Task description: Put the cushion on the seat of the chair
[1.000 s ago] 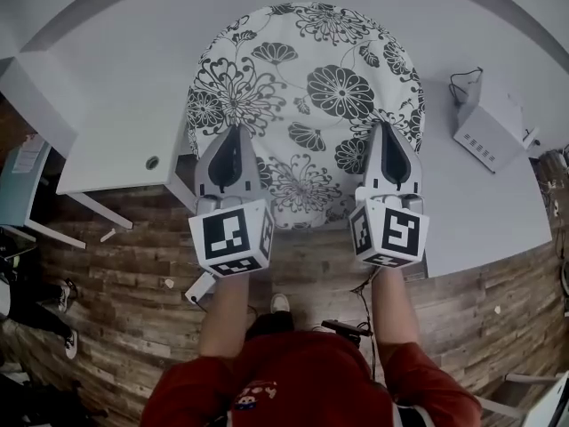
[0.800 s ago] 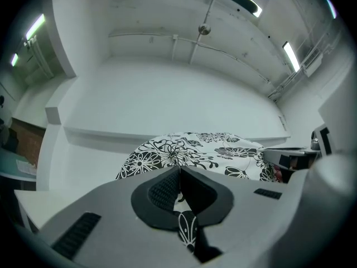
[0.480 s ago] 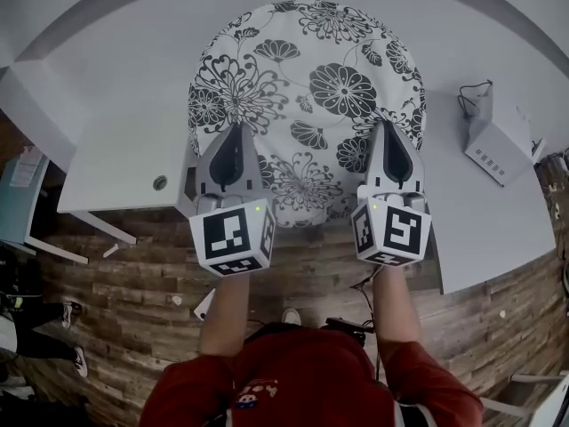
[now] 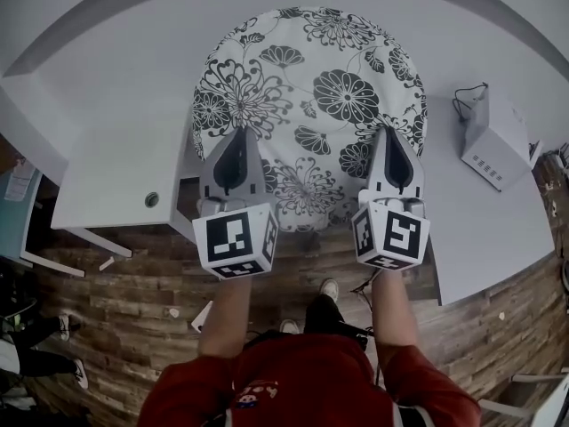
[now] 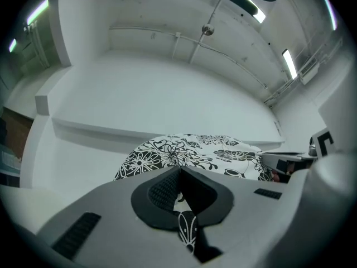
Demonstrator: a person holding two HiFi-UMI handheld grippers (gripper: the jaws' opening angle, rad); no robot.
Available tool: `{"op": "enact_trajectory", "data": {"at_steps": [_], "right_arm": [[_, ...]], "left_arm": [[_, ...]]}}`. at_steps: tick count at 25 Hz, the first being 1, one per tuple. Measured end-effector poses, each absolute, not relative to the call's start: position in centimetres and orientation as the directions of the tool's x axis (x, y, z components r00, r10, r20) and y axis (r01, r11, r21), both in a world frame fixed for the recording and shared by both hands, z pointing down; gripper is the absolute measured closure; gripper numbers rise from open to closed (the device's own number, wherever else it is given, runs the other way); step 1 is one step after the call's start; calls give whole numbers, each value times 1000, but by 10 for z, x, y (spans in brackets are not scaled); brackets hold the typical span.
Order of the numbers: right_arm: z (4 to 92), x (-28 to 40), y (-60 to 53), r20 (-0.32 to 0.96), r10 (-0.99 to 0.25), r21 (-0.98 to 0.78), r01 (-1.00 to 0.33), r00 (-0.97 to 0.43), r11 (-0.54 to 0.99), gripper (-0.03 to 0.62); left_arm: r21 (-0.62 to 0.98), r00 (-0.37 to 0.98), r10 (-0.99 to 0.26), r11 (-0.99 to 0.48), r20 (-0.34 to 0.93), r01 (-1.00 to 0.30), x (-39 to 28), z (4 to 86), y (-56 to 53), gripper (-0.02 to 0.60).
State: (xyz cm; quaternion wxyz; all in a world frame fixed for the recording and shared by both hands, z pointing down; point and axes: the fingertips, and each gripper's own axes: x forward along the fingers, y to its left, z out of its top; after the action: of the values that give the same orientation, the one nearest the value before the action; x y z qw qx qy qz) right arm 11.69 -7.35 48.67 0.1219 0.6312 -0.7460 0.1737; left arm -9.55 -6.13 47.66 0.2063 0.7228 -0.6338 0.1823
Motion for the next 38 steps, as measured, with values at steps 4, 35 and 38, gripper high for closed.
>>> {"op": "enact_trajectory", "data": {"at_steps": [4,35,38], "right_arm": [[487,116,-73,404,-899,-96,-985,-171,144,566],[488,119,-73,381,-903,-139,-978,-198,155,566],[489,118,-73,381,-901,-143,-976,-206,162,566]], "left_arm": [[77,132,-844,-107,519,-991,-96,478,-61,554],[27,106,-848,-108,519,-994,-93,476,-60,554],[13,96,-846,-104,524,-994,-93,475,-60,554]]}}
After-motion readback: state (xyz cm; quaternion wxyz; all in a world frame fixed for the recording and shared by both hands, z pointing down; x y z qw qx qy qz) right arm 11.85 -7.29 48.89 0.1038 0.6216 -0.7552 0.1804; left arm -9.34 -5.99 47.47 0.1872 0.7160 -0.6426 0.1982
